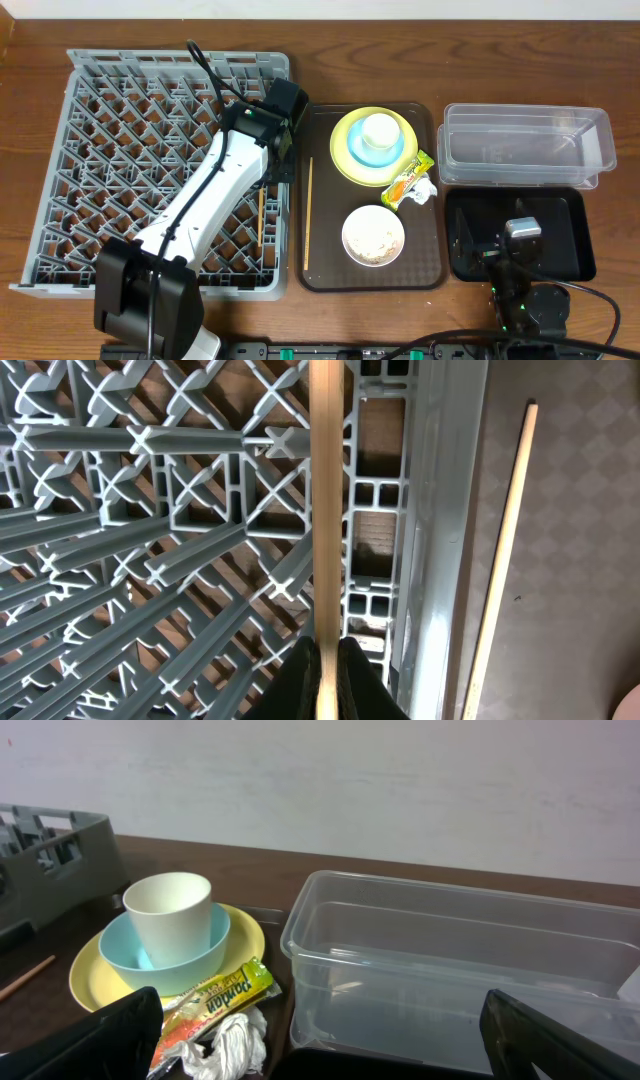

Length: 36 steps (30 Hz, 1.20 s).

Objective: Sort waste into correct bins and load items into the dishwasher

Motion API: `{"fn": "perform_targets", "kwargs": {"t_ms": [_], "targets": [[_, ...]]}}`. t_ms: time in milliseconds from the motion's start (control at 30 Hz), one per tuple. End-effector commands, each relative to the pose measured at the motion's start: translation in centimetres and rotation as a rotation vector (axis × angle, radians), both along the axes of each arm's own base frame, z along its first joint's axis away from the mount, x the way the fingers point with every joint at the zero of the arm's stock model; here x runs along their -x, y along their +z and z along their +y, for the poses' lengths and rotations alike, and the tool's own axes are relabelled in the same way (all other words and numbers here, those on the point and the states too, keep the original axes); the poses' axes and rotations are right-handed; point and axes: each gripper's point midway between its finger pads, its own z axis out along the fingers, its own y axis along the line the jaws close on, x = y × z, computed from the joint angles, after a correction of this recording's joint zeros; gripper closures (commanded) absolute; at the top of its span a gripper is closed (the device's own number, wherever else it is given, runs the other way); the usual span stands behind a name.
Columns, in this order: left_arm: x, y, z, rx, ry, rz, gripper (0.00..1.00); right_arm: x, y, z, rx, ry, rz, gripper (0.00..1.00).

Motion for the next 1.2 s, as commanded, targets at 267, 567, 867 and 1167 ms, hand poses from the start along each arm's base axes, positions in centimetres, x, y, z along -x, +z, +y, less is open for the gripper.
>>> {"fn": "perform_targets", "kwargs": {"t_ms": [267, 567, 867, 1167], "targets": [[0.7, -0.5, 0.2, 0.002, 0.009, 0.033, 0.79, 0.0, -0.1, -0.2, -0.01, -0.008, 0.005, 0.01], [1.4, 1.1, -1.7, 0.107, -0.019, 0.018, 0.86, 0.0, -0.1, -0.2, -0.01, -0.008, 0.005, 0.01], [4.0, 6.3, -6.4, 0.23, -0.121, -0.122, 0.92, 0.0, -0.1, -0.2, -0.01, -0.008, 0.005, 0.01], [5.4, 2.8, -10.2, 0.204, -0.242, -0.087, 0.69, 0.0, -0.1, -0.2, -0.01, -0.008, 0.005, 0.01]]}}
